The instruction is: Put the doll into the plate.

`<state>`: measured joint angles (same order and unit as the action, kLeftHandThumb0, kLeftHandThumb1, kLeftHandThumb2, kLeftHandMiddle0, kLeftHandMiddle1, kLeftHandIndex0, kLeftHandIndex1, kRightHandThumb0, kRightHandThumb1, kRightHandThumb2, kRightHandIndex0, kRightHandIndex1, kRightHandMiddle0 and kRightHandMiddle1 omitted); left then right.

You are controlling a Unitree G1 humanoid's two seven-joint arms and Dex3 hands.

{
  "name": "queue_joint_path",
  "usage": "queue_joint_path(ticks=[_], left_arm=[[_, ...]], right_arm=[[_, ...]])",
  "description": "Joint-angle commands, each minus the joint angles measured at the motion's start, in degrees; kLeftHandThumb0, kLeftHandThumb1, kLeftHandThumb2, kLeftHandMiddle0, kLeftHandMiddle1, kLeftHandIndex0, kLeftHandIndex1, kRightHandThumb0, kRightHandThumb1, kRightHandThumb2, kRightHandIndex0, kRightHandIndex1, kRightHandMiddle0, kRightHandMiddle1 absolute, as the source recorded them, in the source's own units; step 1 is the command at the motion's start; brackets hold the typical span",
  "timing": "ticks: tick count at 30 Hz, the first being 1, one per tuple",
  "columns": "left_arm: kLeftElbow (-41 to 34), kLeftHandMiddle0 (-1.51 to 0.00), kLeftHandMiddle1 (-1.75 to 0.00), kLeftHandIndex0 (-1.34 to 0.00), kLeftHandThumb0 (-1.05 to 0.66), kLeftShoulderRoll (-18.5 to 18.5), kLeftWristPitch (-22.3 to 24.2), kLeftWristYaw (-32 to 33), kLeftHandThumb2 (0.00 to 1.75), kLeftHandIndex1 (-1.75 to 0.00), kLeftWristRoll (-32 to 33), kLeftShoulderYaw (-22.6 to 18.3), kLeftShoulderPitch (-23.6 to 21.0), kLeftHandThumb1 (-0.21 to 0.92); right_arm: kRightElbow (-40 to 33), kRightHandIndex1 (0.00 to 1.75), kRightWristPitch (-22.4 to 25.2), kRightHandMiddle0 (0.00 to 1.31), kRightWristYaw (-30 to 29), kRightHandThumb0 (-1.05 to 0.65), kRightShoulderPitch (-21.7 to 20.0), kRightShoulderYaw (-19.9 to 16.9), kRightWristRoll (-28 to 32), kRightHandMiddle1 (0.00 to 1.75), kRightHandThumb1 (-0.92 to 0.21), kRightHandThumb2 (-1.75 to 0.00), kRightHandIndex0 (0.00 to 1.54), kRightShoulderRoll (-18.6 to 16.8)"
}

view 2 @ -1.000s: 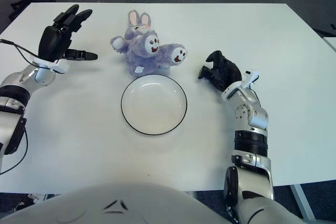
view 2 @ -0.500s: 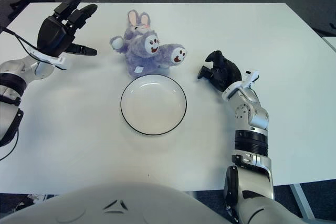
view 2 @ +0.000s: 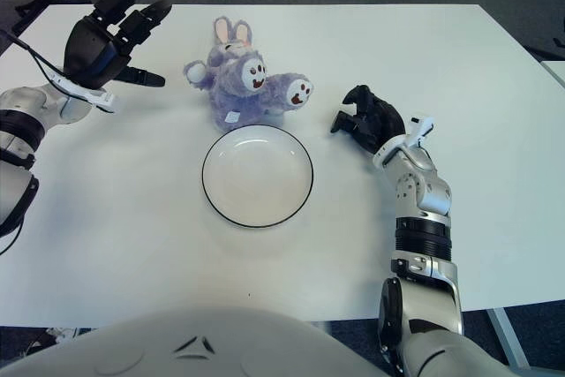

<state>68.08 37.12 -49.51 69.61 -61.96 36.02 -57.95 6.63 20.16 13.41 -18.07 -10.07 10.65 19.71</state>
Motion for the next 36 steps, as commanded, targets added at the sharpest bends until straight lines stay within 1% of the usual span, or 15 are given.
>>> queue_joint_path(ticks=[1, 4, 5, 6, 9, 15, 17, 19, 21, 24, 27, 30, 36], left_arm=[[0.58, -0.39, -0.01, -0.29, -0.58, -0.37, -0.79, 0.80, 0.01, -0.17, 0.63, 0.39, -1.19, 0.81], [0.69, -0.39, -0.01, -0.30, -0.58, -0.69, -1.47, 0.65, 0.01, -0.17, 1.31, 0.20, -1.26, 0.81], [0.77, -0.40, -0.02, -0.29, -0.57, -0.95, -1.97, 0.35, 0.01, -0.16, 1.86, -0.07, -1.30, 0.82], [0.89, -0.41, -0.02, -0.30, -0.57, -1.25, -2.53, -0.08, 0.01, -0.16, 2.51, -0.41, -1.33, 0.82], [1.15, -0.44, -0.03, -0.31, -0.57, -1.75, -3.46, -0.99, 0.01, -0.16, 3.77, -0.85, -1.38, 0.82], [1.45, -0.48, -0.05, -0.32, -0.56, -2.38, -4.11, -2.56, 0.01, -0.15, 5.35, -1.08, -1.43, 0.83], [1.50, -0.48, -0.05, -0.32, -0.56, -2.58, -4.14, -2.97, 0.01, -0.15, 5.67, -1.06, -1.50, 0.83], [1.61, -0.49, -0.05, -0.33, -0.56, -2.84, -4.19, -3.56, 0.00, -0.15, 6.04, -1.06, -1.64, 0.83], [1.70, -0.50, -0.05, -0.34, -0.56, -3.05, -4.22, -4.08, 0.00, -0.15, 6.33, -1.10, -1.78, 0.83], [1.77, -0.51, -0.06, -0.35, -0.55, -3.30, -4.14, -4.60, 0.00, -0.15, 6.60, -1.18, -1.90, 0.83], [1.79, -0.52, -0.06, -0.36, -0.55, -3.55, -4.04, -4.91, 0.00, -0.15, 6.71, -1.25, -1.95, 0.84], [1.76, -0.53, -0.06, -0.37, -0.55, -3.77, -3.90, -5.10, 0.00, -0.14, 6.80, -1.27, -1.99, 0.84], [1.67, -0.54, -0.06, -0.38, -0.54, -4.17, -3.64, -5.36, 0.00, -0.14, 6.99, -1.29, -2.03, 0.84]], right_arm=[[-2.00, 1.47, -4.64, 0.69, -1.89, -0.34, -1.12, 2.55, -7.00, 1.47, -0.92, -0.51, 0.91, 4.00], [-1.47, 1.47, -6.97, 0.66, -2.24, -0.34, -1.53, 3.29, -9.51, 1.45, -0.92, -0.48, 0.90, 4.79], [-0.56, 1.47, -8.65, 0.58, -2.37, -0.35, -2.08, 3.58, -10.62, 1.48, -0.92, -0.42, 0.88, 5.41], [0.80, 1.46, -10.54, 0.52, -2.46, -0.35, -2.97, 3.81, -11.60, 1.50, -0.92, -0.39, 0.87, 6.12], [3.87, 1.46, -13.33, 0.44, -2.18, -0.36, -4.99, 3.69, -12.61, 1.53, -0.92, -0.35, 0.86, 7.09], [8.33, 1.46, -15.36, 0.40, -2.44, -0.36, -8.27, 3.41, -13.56, 1.54, -0.92, -0.33, 0.86, 7.76], [9.55, 1.47, -16.76, 0.40, -4.10, -0.36, -9.01, 3.92, -15.52, 1.54, -0.92, -0.33, 0.86, 8.03], [11.24, 1.47, -19.87, 0.41, -7.37, -0.36, -9.81, 4.77, -18.86, 1.54, -0.92, -0.33, 0.86, 8.25], [13.22, 1.47, -24.11, 0.41, -9.78, -0.36, -10.35, 5.60, -21.55, 1.53, -0.92, -0.32, 0.86, 8.68], [17.55, 1.48, -32.48, 0.41, -15.06, -0.36, -11.26, 8.23, -28.02, 1.53, -0.92, -0.32, 0.86, 11.02], [21.22, 1.51, -37.89, 0.41, -20.11, -0.36, -12.23, 10.50, -33.78, 1.53, -0.92, -0.32, 0.85, 13.15], [23.83, 1.54, -40.17, 0.41, -23.23, -0.36, -13.14, 11.82, -37.04, 1.53, -0.92, -0.32, 0.83, 14.23], [27.31, 1.53, -42.17, 0.40, -25.16, -0.36, -14.50, 12.55, -38.20, 1.54, -0.92, -0.33, 0.75, 14.52]])
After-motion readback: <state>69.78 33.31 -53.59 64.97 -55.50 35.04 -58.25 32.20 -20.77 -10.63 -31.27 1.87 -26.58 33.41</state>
